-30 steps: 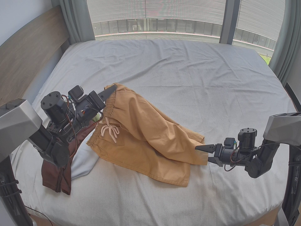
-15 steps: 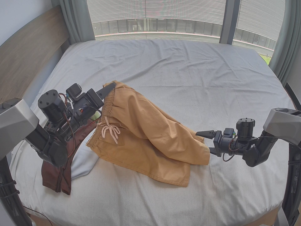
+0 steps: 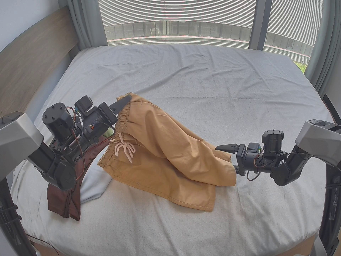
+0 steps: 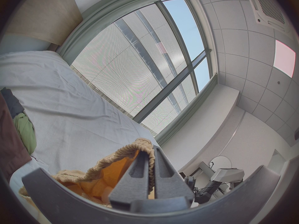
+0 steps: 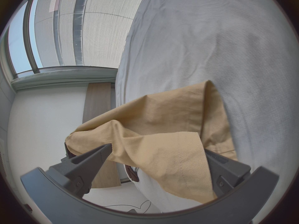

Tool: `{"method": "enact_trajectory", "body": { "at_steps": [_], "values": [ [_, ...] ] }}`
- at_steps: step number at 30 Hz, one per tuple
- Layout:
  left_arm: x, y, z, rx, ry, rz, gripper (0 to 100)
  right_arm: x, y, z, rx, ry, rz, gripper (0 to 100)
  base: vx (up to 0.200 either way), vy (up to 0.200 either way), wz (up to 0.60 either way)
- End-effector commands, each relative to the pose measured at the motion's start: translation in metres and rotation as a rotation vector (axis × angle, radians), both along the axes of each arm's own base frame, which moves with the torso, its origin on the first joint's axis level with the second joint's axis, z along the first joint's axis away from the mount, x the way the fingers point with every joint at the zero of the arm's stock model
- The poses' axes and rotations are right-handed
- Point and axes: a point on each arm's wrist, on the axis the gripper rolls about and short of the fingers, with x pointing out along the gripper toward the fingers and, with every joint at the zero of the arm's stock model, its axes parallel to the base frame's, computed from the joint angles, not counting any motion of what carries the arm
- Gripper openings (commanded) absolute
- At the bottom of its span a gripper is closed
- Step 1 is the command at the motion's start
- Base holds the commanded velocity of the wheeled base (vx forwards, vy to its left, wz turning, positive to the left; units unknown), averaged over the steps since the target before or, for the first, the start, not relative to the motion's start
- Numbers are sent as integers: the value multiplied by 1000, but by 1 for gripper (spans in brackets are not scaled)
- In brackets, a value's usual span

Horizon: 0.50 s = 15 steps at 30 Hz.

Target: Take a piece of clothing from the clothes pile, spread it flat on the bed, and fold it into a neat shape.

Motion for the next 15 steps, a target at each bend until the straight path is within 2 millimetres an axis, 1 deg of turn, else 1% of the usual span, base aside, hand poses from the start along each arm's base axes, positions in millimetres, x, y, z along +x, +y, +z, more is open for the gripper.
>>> {"method": "enact_trajectory", "body": {
  "at_steps": [1, 2, 3, 4, 8, 15],
  "values": [
    [-2, 0, -3, 8, 12, 0, 0, 3, 6, 17, 19, -51, 12, 100, 0, 0, 0],
    [-2, 1, -4, 8, 15, 1, 0, 5, 6, 22, 23, -68, 7, 100, 0, 0, 0],
    [-2, 1, -4, 8, 15, 1, 0, 5, 6, 22, 23, -68, 7, 100, 0, 0, 0],
    [-2, 1, -5, 9, 18, 1, 0, 7, 5, 28, 28, -91, 4, 100, 0, 0, 0],
    [-3, 1, -4, 8, 15, 1, 0, 10, 2, 36, 32, -117, -8, 100, 0, 0, 0],
    [-3, 1, -4, 10, 15, 0, 0, 9, 1, 29, 27, -94, -8, 100, 0, 0, 0]
  ]
}}
